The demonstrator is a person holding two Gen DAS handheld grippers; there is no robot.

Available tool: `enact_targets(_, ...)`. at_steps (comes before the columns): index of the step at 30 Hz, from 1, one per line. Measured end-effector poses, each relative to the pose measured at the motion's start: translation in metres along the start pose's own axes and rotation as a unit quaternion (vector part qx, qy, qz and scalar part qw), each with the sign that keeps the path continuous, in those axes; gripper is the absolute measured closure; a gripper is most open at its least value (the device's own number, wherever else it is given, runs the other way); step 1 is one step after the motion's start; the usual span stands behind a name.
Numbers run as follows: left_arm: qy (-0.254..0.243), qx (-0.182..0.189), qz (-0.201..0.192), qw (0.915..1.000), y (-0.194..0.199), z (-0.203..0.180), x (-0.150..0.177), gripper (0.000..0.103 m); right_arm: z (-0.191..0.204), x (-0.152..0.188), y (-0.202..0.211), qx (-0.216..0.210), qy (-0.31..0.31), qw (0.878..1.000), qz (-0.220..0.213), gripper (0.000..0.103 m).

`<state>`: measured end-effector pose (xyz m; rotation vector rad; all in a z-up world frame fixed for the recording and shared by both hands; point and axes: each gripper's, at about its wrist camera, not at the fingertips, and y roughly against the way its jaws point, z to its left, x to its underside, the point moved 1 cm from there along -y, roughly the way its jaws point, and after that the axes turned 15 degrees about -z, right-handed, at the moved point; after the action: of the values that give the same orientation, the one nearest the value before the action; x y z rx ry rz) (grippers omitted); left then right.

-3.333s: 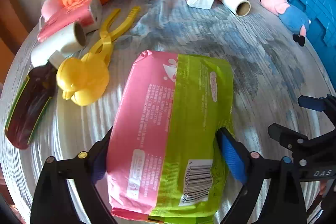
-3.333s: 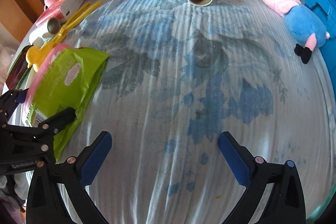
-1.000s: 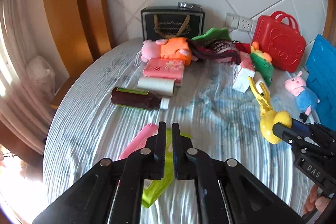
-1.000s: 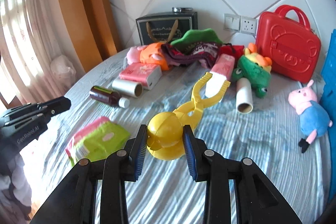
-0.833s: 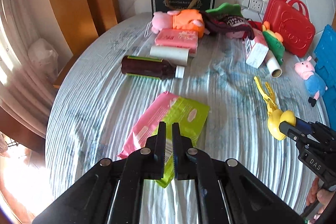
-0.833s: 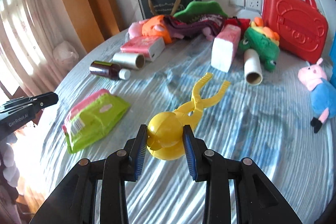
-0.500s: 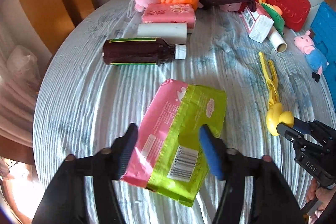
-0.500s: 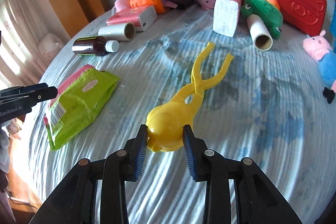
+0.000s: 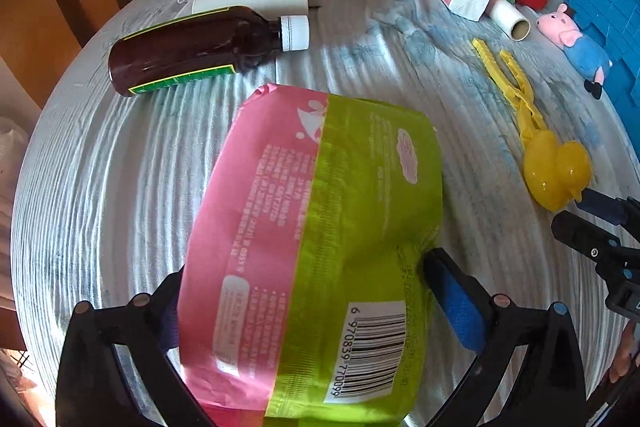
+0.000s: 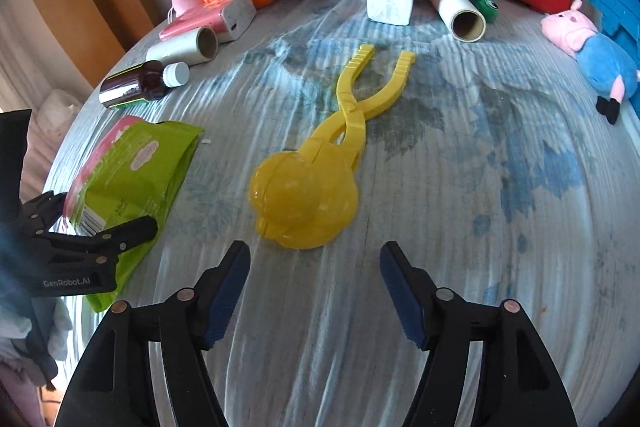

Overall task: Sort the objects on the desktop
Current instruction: 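Hold the wipe pack in the left tool while the right tool grasps the duck clip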

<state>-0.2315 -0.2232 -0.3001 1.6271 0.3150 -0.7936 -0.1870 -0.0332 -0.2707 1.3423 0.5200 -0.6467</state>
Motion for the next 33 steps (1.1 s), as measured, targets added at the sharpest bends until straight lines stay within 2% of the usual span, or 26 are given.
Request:
enact_targets(2, 0.003, -0.001, -0.003, 1.0, 0.001, -0.001, 0.001, 0.0, -0.002, -0.003, 0.001, 0.002, -0.007, 1.0, -0.005, 0.029)
enact_targets(6, 0.003, -0.002, 0.01, 0.9999, 0.001, -0.002, -0.006, 0.0, -0.002, -0.004, -0.002, -0.002, -0.011, 1.0, -0.003, 0.028)
enact_targets(10, 0.002, -0.001, -0.005, 1.0, 0.002, 0.0, -0.004, 0.0, -0.002, -0.003, -0.006, 0.0, -0.013, 1.0, -0.002, 0.026)
enact_targets(15, 0.004, -0.002, -0.003, 1.0, 0.002, 0.001, -0.005, 0.0, 0.001, -0.003, -0.01, 0.001, -0.011, 1.0, -0.001, 0.019)
enact_targets(19, 0.007, -0.004, 0.009, 0.9999, 0.0, 0.002, -0.007, 0.0, 0.002, -0.005, -0.009, 0.013, -0.012, 1.0, -0.005, 0.004)
enact_targets(20, 0.01, -0.006, 0.016, 0.9998, 0.0, 0.002, -0.008, 0.001, 0.002, -0.006, -0.009, 0.014, -0.014, 1.0, -0.008, 0.004)
enact_targets(24, 0.025, 0.004, 0.025, 0.9993, 0.008, 0.0, -0.012, 0.021, -0.003, -0.012, -0.01, 0.02, -0.029, 0.999, -0.01, 0.001)
enact_targets(25, 0.032, 0.011, 0.025, 0.9991, 0.011, 0.0, -0.013, 0.023, -0.004, -0.014, -0.01, 0.021, -0.033, 0.999, -0.011, 0.001)
enact_targets(30, 0.028, 0.015, 0.023, 0.9992, 0.014, -0.007, -0.017, 0.031, -0.006, -0.026, -0.021, 0.022, -0.06, 0.998, -0.017, 0.001)
enact_targets(31, 0.032, 0.019, 0.019, 0.9991, 0.016, -0.007, -0.018, 0.032, -0.006, -0.026, -0.026, 0.023, -0.059, 0.998, -0.013, 0.006)
enact_targets(32, 0.037, 0.023, 0.013, 0.999, 0.019, -0.007, -0.02, 0.037, -0.004, -0.025, -0.03, 0.024, -0.053, 0.998, -0.008, 0.024)
enact_targets(33, 0.04, 0.026, 0.006, 0.9988, 0.021, -0.008, -0.023, 0.042, 0.0, -0.024, -0.034, 0.033, -0.038, 0.999, -0.005, 0.033)
